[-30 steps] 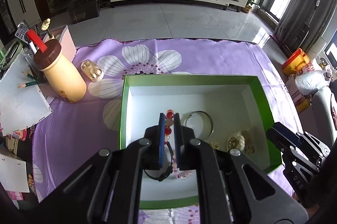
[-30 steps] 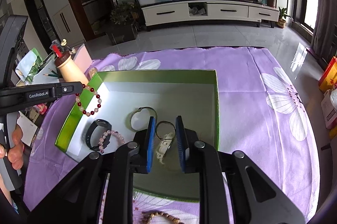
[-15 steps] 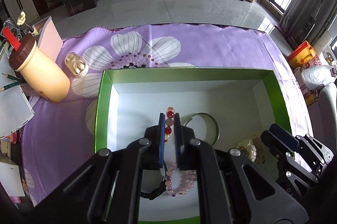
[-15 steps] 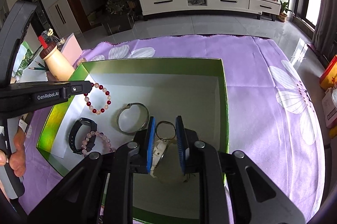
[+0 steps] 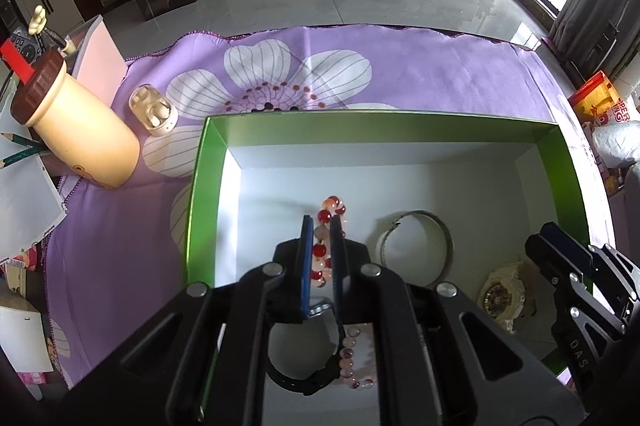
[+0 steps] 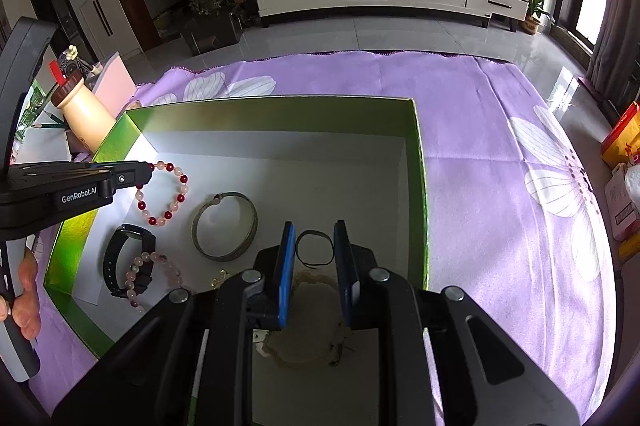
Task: Organize jewelry
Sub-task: 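Carry the red bracelet and small ring into the green box and open both grippers, then move both grippers back toward the jade pendant and wooden bead bracelet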
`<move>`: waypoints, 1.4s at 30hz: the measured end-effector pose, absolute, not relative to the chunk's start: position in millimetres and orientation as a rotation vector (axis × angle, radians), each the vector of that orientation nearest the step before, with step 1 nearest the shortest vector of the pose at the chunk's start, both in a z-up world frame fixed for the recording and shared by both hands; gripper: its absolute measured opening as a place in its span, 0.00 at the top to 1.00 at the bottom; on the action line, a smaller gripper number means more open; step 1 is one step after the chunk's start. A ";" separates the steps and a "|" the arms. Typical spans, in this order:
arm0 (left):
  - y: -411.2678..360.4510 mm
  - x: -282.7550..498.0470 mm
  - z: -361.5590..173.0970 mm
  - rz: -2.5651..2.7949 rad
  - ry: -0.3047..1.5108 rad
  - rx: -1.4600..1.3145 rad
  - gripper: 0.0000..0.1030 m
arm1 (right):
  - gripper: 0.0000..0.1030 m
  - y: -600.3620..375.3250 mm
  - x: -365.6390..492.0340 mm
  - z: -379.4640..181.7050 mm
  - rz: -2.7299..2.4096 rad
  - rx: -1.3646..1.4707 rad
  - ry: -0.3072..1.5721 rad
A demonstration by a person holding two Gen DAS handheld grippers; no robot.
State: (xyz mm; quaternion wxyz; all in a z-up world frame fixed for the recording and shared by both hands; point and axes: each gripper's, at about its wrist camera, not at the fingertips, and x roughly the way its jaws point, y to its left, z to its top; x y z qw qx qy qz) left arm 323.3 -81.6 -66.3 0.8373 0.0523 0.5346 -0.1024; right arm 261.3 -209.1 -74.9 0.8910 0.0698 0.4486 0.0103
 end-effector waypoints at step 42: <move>-81.0 229.8 -13.9 -0.275 1.014 0.180 0.16 | 0.43 -216.6 166.4 -29.6 0.015 0.180 0.853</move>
